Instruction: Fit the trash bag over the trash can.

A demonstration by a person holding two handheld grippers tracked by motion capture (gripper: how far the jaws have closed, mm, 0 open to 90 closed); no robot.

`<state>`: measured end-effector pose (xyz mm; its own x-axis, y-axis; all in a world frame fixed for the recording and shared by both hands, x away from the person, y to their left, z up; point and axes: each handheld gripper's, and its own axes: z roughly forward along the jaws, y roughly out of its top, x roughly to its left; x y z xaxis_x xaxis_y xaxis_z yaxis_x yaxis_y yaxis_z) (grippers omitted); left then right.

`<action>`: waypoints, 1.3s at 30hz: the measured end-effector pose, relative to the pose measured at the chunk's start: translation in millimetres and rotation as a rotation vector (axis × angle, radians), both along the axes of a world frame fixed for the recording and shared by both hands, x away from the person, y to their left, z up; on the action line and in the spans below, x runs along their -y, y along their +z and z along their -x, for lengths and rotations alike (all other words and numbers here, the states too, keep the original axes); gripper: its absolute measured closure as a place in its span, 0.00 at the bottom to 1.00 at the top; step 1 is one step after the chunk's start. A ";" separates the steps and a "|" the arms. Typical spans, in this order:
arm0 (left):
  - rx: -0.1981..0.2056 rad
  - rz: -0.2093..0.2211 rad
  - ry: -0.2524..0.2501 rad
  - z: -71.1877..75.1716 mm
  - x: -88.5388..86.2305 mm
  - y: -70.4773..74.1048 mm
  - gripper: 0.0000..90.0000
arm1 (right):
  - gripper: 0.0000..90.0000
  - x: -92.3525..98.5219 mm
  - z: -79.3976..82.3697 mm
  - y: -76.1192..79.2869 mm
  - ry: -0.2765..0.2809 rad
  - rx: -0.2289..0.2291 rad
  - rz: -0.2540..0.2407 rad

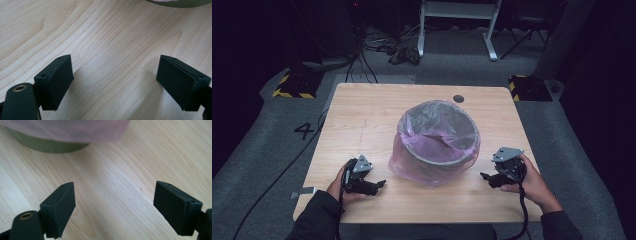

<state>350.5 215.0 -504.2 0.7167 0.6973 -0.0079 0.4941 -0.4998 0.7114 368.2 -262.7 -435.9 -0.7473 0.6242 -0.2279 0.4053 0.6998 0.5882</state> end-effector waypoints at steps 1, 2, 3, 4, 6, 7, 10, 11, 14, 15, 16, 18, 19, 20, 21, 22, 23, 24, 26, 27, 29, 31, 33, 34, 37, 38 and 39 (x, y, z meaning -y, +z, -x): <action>0.000 0.000 0.000 0.0 0.0 0.0 0.15 | 0.20 1.9 0.0 -2.4 -0.004 -0.004 0.000; 0.000 0.000 0.000 0.0 0.0 0.0 0.15 | 0.20 3.2 0.4 -5.0 -0.010 -0.010 -0.008; 0.000 0.000 0.000 0.0 0.0 0.0 0.15 | 0.20 4.9 0.9 -7.5 -0.011 -0.014 -0.009; 0.000 0.000 0.000 0.0 0.0 0.0 0.15 | 0.20 6.3 1.6 -10.1 -0.018 -0.015 -0.009; 0.000 0.000 0.000 0.0 0.0 0.0 0.15 | 0.20 10.0 2.6 -15.4 -0.025 -0.017 -0.005; 0.000 0.000 0.000 0.0 0.0 0.0 0.15 | 0.20 12.4 2.9 -17.9 -0.026 -0.019 -0.006; 0.000 0.000 0.000 0.0 0.0 0.0 0.15 | 0.20 21.7 3.3 -24.0 -0.041 -0.036 -0.061; 0.000 0.000 0.000 0.0 0.0 0.0 0.15 | 0.20 24.5 3.8 -25.9 -0.055 -0.037 -0.068; 0.000 0.000 0.000 0.0 0.0 0.0 0.15 | 0.20 32.3 5.8 -32.8 -0.075 -0.032 -0.075; 0.000 0.000 0.000 0.0 0.0 0.0 0.15 | 0.20 34.7 6.5 -35.5 -0.078 -0.035 -0.074; 0.000 0.000 0.000 0.0 0.0 0.0 0.15 | 0.20 36.8 7.4 -38.3 -0.081 -0.035 -0.072; 0.000 0.000 0.000 0.0 0.0 0.0 0.15 | 0.20 40.7 9.4 -43.1 -0.092 -0.028 -0.064; 0.000 0.001 0.000 0.0 0.0 0.0 0.15 | 0.20 42.5 10.6 -45.0 -0.091 -0.025 -0.064; 0.000 0.000 0.000 0.0 0.0 0.0 0.15 | 0.20 44.3 11.9 -46.7 -0.087 -0.026 -0.068; -0.001 0.001 0.000 0.0 0.0 -0.1 0.15 | 0.20 45.9 13.3 -48.4 -0.089 -0.024 -0.071; 0.001 -0.002 -0.001 -0.1 -0.1 0.1 0.15 | 0.20 47.5 14.7 -50.0 -0.095 -0.020 -0.074; -0.001 0.001 0.000 0.0 0.1 -0.1 0.15 | 0.20 49.4 15.9 -51.5 -0.097 -0.018 -0.080; 0.000 0.000 0.000 0.0 0.0 0.0 0.15 | 0.20 51.3 17.0 -52.5 -0.101 -0.019 -0.096; 0.000 0.000 0.000 0.0 0.0 0.0 0.15 | 0.20 55.0 18.5 -53.9 -0.114 -0.016 -0.115; 0.000 0.001 0.000 0.0 0.0 0.0 0.15 | 0.20 56.5 19.4 -54.5 -0.122 -0.015 -0.124; 0.000 0.000 0.000 0.0 0.0 0.0 0.15 | 0.19 60.1 20.8 -56.5 -0.133 -0.016 -0.149; -0.001 0.001 0.000 0.0 0.0 -0.1 0.15 | 0.19 64.1 22.2 -59.0 -0.145 -0.023 -0.183; -0.001 0.001 0.000 -0.1 0.1 -0.1 0.15 | 0.18 67.6 23.2 -61.9 -0.163 -0.032 -0.223; 0.002 -0.002 0.000 -0.3 0.0 0.1 0.15 | 0.18 69.2 23.5 -63.3 -0.171 -0.033 -0.240; 0.001 -0.004 0.001 -0.8 0.2 0.1 0.15 | 0.17 73.0 24.8 -67.3 -0.184 -0.028 -0.281; 0.000 -0.005 0.002 -0.7 0.2 0.3 0.15 | 0.16 72.8 25.1 -67.3 -0.189 -0.027 -0.280; -0.002 -0.003 0.003 -0.6 0.3 0.2 0.15 | 0.16 72.8 25.2 -67.3 -0.190 -0.027 -0.280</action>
<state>351.1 214.6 -504.0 0.7145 0.6996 -0.0072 0.4970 -0.5003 0.7090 342.9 -335.5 -503.2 -0.6150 0.7885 -0.0099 0.5307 0.4231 0.7344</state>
